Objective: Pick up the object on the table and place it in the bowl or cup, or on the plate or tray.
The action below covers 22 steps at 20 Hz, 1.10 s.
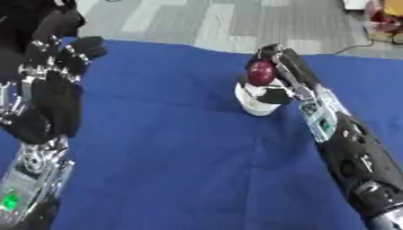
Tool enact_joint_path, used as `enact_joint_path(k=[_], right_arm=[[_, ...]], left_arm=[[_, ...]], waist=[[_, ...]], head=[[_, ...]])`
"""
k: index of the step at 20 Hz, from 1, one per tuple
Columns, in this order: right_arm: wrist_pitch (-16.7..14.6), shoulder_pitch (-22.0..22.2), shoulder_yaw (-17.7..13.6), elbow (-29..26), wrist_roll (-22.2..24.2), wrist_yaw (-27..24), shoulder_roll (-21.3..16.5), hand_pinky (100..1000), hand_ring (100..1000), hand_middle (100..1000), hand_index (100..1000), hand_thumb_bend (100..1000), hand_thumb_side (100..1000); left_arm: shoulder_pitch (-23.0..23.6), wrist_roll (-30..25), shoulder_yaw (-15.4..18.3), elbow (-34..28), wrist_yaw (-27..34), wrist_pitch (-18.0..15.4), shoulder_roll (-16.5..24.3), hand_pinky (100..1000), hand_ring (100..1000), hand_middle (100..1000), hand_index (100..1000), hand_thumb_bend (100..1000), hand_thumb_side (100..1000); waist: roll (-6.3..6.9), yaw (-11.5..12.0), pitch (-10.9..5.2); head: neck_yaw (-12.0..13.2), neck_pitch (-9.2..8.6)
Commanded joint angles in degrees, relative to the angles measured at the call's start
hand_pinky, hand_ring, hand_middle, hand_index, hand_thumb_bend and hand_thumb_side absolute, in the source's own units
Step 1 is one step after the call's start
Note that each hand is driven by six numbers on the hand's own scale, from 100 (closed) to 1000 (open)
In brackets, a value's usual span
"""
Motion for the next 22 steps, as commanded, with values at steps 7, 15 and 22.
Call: enact_joint_path(k=[7, 15, 22], right_arm=[[0.3, -1.9, -0.8, 0.0, -0.9, 0.7, -1.5, 100, 100, 390, 471, 250, 508], [0.3, -1.8, -0.8, 0.3, -0.9, 0.9, -1.4, 100, 100, 391, 472, 246, 514], [0.3, -1.6, -0.9, 0.6, -1.0, 1.2, -1.5, 100, 100, 391, 472, 244, 516]], left_arm=[[-0.9, -0.3, 0.0, -1.1, 0.4, -0.1, 0.3, 738, 752, 874, 926, 277, 976], [-1.0, -0.3, 0.0, -1.1, 0.5, -0.1, 0.2, 738, 752, 874, 924, 278, 977], [-1.1, -0.4, 0.0, -1.1, 0.5, -0.2, 0.2, 737, 752, 874, 922, 278, 977]], waist=[[-0.02, 0.6, -0.45], [-0.16, 0.6, -0.31], [-0.30, 1.0, -0.06]], head=[[-1.0, -1.45], [-0.7, -1.55], [-0.7, -1.88]])
